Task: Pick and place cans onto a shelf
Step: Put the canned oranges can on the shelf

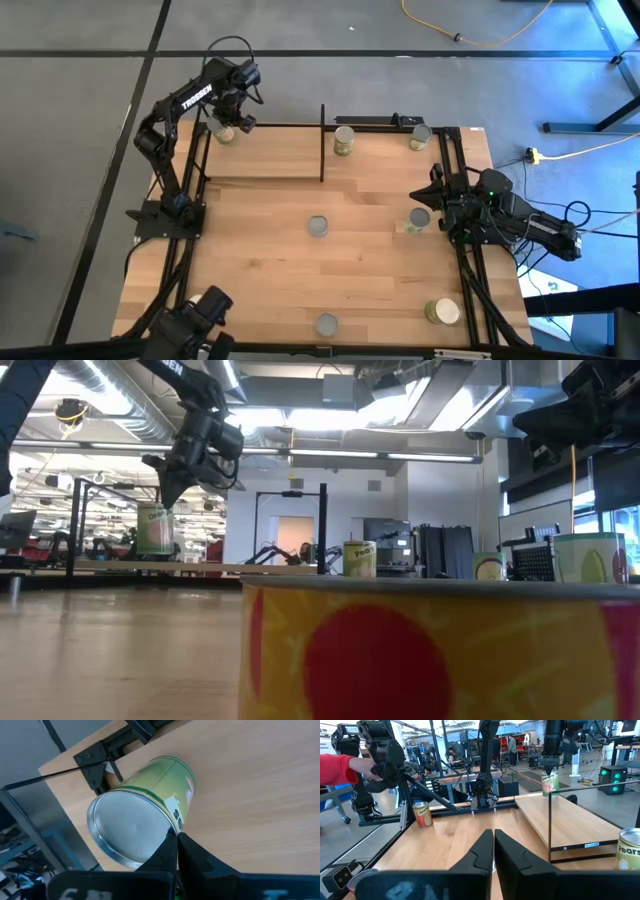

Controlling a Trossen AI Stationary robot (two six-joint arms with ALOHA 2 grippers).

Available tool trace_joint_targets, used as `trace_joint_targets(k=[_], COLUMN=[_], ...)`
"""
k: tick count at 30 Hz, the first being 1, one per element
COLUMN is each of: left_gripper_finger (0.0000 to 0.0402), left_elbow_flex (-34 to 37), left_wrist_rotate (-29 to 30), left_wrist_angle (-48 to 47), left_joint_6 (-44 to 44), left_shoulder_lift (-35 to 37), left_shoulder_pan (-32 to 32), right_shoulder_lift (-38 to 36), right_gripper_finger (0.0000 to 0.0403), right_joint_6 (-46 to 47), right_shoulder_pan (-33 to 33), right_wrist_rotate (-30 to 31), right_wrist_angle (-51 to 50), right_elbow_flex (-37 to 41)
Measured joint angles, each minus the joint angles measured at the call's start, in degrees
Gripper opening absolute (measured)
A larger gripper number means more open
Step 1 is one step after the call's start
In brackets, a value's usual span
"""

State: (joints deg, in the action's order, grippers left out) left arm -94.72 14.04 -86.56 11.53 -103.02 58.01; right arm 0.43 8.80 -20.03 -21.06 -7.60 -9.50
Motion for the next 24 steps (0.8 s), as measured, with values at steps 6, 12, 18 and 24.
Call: trace_joint_targets(k=[6, 12, 18, 24], left_gripper_finger=[0.0000, 0.0000, 0.0000, 0.0000], left_elbow_flex=[0.00, 0.07, 0.07, 0.07], left_wrist_rotate=[-0.02, -1.36, -1.33, -0.61], left_wrist_angle=[0.24, -0.62, 0.02, 0.10], left_joint_6=[-0.16, -0.70, -1.23, -1.23], left_shoulder_lift=[0.00, -1.68, -2.86, -2.78], left_shoulder_pan=[0.01, 0.22, -0.06, 0.05], right_shoulder_lift=[0.00, 0.00, 0.00, 0.00], right_gripper_finger=[0.0019, 0.0019, 0.0019, 0.0019], right_joint_6=[0.00, 0.00, 0.00, -0.01], right_shoulder_pan=[0.00, 0.01, 0.02, 0.00], right_wrist_rotate=[0.00, 0.00, 0.00, 0.00], right_wrist_angle=[0.00, 0.00, 0.00, 0.00], right_elbow_flex=[0.00, 0.00, 0.00, 0.00])
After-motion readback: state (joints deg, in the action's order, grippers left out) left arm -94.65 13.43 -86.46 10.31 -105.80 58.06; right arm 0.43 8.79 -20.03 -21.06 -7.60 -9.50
